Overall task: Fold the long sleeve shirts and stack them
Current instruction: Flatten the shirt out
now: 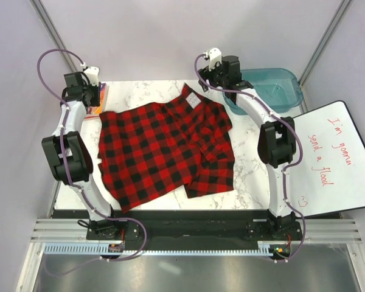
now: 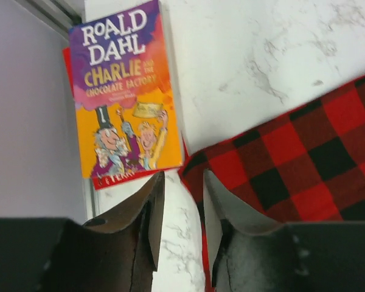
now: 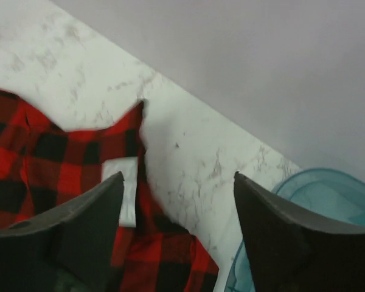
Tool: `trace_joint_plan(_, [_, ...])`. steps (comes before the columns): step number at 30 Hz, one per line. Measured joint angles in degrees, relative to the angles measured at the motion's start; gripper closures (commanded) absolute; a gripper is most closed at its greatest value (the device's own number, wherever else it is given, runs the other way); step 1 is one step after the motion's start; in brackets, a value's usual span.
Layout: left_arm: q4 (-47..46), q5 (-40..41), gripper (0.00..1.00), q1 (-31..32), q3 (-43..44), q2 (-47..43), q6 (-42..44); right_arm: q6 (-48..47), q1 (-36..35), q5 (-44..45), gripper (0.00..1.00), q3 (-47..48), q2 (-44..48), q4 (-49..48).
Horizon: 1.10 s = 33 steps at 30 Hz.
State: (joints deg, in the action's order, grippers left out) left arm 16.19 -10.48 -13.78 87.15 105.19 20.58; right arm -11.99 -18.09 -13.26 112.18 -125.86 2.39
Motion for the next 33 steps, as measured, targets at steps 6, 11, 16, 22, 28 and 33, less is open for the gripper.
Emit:
trace_joint_plan(6, [5.7, -1.3, 0.33, 0.0, 6.1, 2.9, -0.3, -4.4, 0.3, 3.1, 0.02, 1.2, 2.0, 12.7])
trace_joint_plan(11, [12.7, -8.2, 0.34, 2.4, -3.5, -5.6, 1.5, -5.6, 0.6, 0.7, 0.08, -8.3, 15.8, 22.0])
trace_joint_plan(16, [18.3, -9.1, 0.39, 9.2, -14.1, -7.1, 4.8, -9.6, 0.6, -4.5, 0.23, -13.2, 25.4, 32.3])
trace_joint_plan(22, [22.5, -6.1, 0.45, 10.0, -14.6, 3.5, 6.4, -14.3, 0.6, -7.4, 0.33, -23.1, 25.6, 43.2])
trace_joint_plan(28, [24.5, -1.6, 0.41, 8.7, 0.2, 13.4, 6.2, -15.1, 0.9, -9.5, 0.33, -26.4, 21.9, 50.6])
trace_joint_plan(33, [24.3, -6.0, 0.32, 8.1, 3.9, 14.9, 6.4, -17.4, 1.4, -13.6, 0.34, -31.8, 24.2, 52.7])
